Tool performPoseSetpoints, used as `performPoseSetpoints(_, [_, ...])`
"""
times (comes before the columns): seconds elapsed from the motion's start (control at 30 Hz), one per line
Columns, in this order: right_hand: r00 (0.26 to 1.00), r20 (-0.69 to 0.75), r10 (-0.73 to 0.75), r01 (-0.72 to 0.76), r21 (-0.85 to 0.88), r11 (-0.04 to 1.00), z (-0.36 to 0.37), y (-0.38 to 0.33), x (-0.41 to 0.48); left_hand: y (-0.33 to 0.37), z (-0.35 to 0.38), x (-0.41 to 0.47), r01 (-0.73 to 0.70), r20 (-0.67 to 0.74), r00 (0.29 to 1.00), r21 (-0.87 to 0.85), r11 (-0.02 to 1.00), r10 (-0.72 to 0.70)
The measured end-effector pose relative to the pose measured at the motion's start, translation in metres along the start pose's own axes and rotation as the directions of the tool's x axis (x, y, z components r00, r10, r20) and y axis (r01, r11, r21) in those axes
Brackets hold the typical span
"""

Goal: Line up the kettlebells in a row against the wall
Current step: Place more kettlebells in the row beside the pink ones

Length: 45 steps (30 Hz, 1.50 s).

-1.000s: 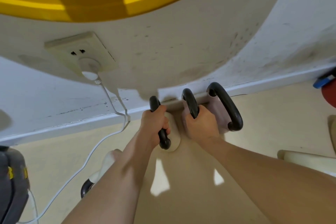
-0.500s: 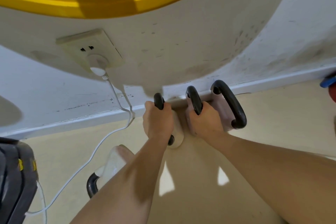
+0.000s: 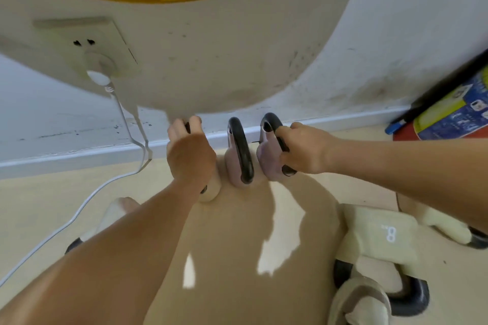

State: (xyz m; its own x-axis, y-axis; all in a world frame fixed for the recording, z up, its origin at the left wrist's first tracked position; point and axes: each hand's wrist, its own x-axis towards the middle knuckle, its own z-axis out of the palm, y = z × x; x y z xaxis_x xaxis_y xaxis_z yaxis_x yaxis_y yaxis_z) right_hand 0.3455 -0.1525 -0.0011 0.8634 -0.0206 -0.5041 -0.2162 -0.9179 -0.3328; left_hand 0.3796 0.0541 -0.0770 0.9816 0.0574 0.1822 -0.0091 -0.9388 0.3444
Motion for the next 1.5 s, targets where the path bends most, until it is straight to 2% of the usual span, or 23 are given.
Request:
performPoseSetpoints(0.07, [0.996,0.031,0.08,-0.081,0.016,0.997,0.011,0.015,0.008,0.0,0.001,-0.001,-0.259,-0.007,0.965,0.09,0.962,0.261])
performPoseSetpoints(0.13, [0.996,0.021,0.092,-0.094,0.101,0.99,0.028,0.023,0.017,-0.002,0.001,-0.002,-0.471,0.008,0.879,0.16,0.868,0.476])
performPoseSetpoints(0.17, [0.994,0.012,0.111,-0.112,0.172,0.979,0.039,0.026,0.019,-0.003,0.002,-0.001,-0.538,0.038,0.84,0.189,0.822,0.541])
performPoseSetpoints(0.23, [0.984,-0.063,0.165,-0.139,0.306,0.942,0.057,0.027,0.02,-0.004,0.003,0.0,-0.594,0.117,0.804,0.226,0.772,0.584])
performPoseSetpoints(0.33, [0.954,-0.172,0.244,-0.128,0.504,0.854,0.073,0.024,0.016,-0.005,0.003,0.002,-0.606,0.202,0.795,0.234,0.76,0.572])
performPoseSetpoints(0.37, [0.948,-0.208,0.242,-0.11,0.5,0.859,0.075,0.022,0.015,-0.005,0.002,0.002,-0.61,0.216,0.792,0.234,0.757,0.571])
performPoseSetpoints(0.43, [0.937,-0.296,0.187,-0.078,0.345,0.935,0.08,0.024,0.016,-0.003,0.001,0.003,-0.621,0.231,0.783,0.22,0.753,0.578])
performPoseSetpoints(0.5, [0.927,-0.339,0.162,-0.067,0.275,0.959,0.084,0.025,0.021,-0.003,-0.001,0.003,-0.613,0.219,0.788,0.187,0.767,0.576])
performPoseSetpoints(0.6, [0.913,-0.38,0.149,-0.037,0.287,0.957,0.092,0.019,0.025,-0.005,0.0,0.001,-0.569,0.2,0.817,0.121,0.814,0.541])
performPoseSetpoints(0.83, [0.876,-0.447,0.179,-0.014,0.347,0.938,0.101,0.018,0.027,-0.002,-0.01,0.0,-0.55,0.37,0.806,0.179,0.816,0.462])
performPoseSetpoints(0.97, [0.905,-0.377,0.196,-0.052,0.36,0.932,0.098,0.018,0.028,0.001,-0.012,0.0,-0.515,0.418,0.811,0.178,0.838,0.41])
performPoseSetpoints(1.13, [0.945,-0.301,0.128,-0.022,0.332,0.943,0.092,0.023,0.028,0.0,-0.012,0.002,-0.503,0.391,0.822,0.159,0.85,0.414])
performPoseSetpoints(1.23, [0.955,-0.247,0.162,-0.026,0.477,0.879,0.087,0.025,0.028,0.002,-0.013,0.001,-0.515,0.428,0.802,0.14,0.846,0.417])
performPoseSetpoints(1.3, [0.981,-0.159,0.112,0.005,0.596,0.803,0.085,0.037,0.02,0.01,-0.016,0.0,-0.472,0.439,0.805,0.069,0.879,0.398])
performPoseSetpoints(1.33, [0.988,-0.143,0.065,0.035,0.602,0.798,0.086,0.046,0.01,0.017,-0.017,-0.003,-0.443,0.411,0.821,0.021,0.896,0.397])
performPoseSetpoints(1.43, [0.983,-0.183,0.017,0.074,0.482,0.873,0.108,0.078,-0.03,0.039,-0.012,-0.03,-0.436,0.231,0.861,-0.121,0.892,0.453])
performPoseSetpoints(1.5, [0.979,-0.194,0.068,0.037,0.491,0.87,0.124,0.097,-0.06,0.058,-0.002,-0.06,-0.41,0.209,0.859,-0.264,0.873,0.467])
